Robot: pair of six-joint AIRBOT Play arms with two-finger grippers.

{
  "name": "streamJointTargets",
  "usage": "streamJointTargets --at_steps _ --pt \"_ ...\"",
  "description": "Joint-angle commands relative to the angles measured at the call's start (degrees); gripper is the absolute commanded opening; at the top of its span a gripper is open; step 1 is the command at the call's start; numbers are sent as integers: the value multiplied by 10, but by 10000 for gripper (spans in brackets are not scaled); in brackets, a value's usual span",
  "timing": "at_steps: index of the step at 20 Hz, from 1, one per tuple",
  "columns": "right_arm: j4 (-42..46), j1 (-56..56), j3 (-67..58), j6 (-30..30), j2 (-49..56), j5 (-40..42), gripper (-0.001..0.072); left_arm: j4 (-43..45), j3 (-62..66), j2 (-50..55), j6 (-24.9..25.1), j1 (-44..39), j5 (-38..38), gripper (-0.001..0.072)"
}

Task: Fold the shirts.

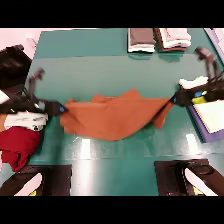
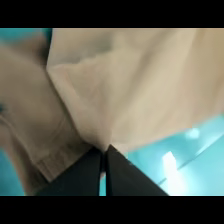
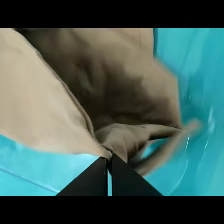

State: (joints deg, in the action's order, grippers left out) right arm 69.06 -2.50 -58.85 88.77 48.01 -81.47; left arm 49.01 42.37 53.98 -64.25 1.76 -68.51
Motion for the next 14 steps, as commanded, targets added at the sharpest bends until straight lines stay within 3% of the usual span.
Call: streamJointTargets --at_steps 1,2,3,4,9,14 --pt "-1 0 96 -1 0 21 16 1 -125 0 28 0 18 30" --pt "-1 0 107 -1 0 19 16 1 -128 0 28 0 12 34" --pt "-3 0 113 -1 0 19 16 -2 -124 -1 28 0 11 254" --pt "-5 0 115 -1 0 20 16 -3 -117 -1 28 0 10 395" --pt "-5 0 114 -1 0 19 16 -3 -26 0 12 0 10 382" --pt "-5 0 115 -1 0 28 16 -6 -27 1 12 0 20 381"
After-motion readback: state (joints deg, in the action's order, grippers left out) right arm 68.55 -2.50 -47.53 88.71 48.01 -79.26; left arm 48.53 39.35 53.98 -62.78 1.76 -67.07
